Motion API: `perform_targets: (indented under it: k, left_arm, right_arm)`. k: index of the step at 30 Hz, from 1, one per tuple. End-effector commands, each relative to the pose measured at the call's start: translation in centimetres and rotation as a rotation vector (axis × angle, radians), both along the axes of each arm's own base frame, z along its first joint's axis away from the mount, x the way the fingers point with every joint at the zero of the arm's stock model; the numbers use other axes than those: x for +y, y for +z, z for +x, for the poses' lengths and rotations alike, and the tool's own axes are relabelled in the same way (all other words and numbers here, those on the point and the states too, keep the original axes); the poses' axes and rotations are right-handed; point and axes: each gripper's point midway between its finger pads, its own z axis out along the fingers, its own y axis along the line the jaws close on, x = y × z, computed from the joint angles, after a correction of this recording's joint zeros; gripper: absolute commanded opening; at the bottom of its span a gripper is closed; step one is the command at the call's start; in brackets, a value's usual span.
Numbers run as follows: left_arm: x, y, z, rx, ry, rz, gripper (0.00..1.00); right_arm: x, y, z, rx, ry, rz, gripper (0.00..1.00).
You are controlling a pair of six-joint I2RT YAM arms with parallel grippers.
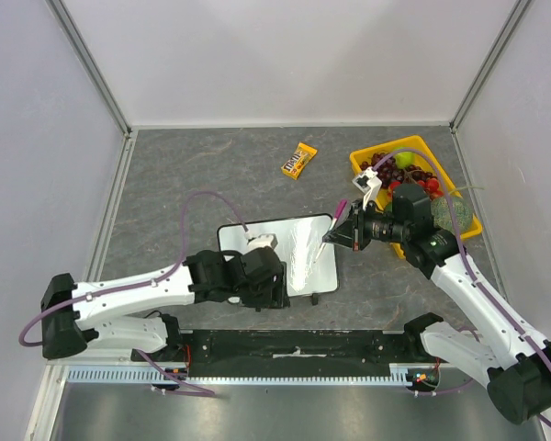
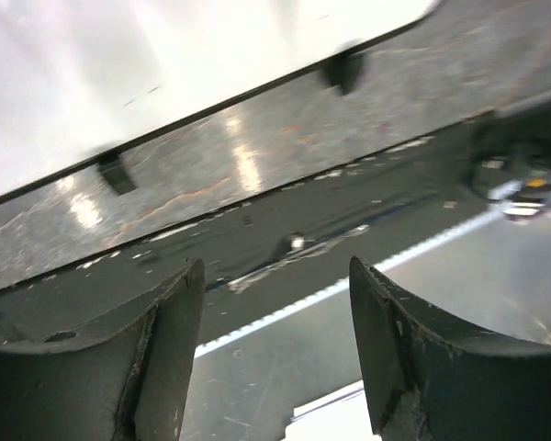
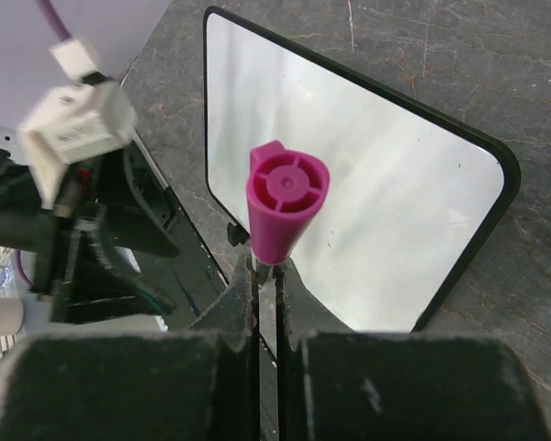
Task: Write a sentence on the whiteboard
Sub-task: Move the whiteboard stand to the corner of the board, then pass from the right arm to the left
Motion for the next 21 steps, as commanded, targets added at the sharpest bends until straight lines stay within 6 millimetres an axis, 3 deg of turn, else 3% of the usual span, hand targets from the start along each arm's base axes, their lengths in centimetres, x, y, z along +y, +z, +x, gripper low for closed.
perform_targets:
  k: [1, 5, 10, 17, 21]
  left_arm:
    - [-2.8, 7.3, 1.7, -0.177, -0.119, -0.158, 0.70]
    - [-5.4, 12.3, 3.7, -0.334, -0.166, -0.285, 0.70]
    - [-7.0, 16.3, 5.8, -0.463, -0.197, -0.374, 0.72]
    - [-6.3, 17.6, 9.8, -0.500, -0.186, -0.432, 0.72]
    - [-7.0, 17.9, 10.3, -0.510, -0.278, -0.482, 0.71]
  right_arm:
    - [0.6, 2.3, 0.4, -0.052, 0.016, 0.063, 0.00]
    - [1.1, 3.1, 0.1, -0.053, 0.034, 0.112, 0.00]
    - [1.3, 3.7, -0.5, -0.043, 0.044, 0.150, 0.00]
    - [1.8, 4.4, -0.9, -0.034, 0.056, 0.229, 0.00]
    - [2.2, 5.2, -1.1, -0.018, 0.073, 0.296, 0.00]
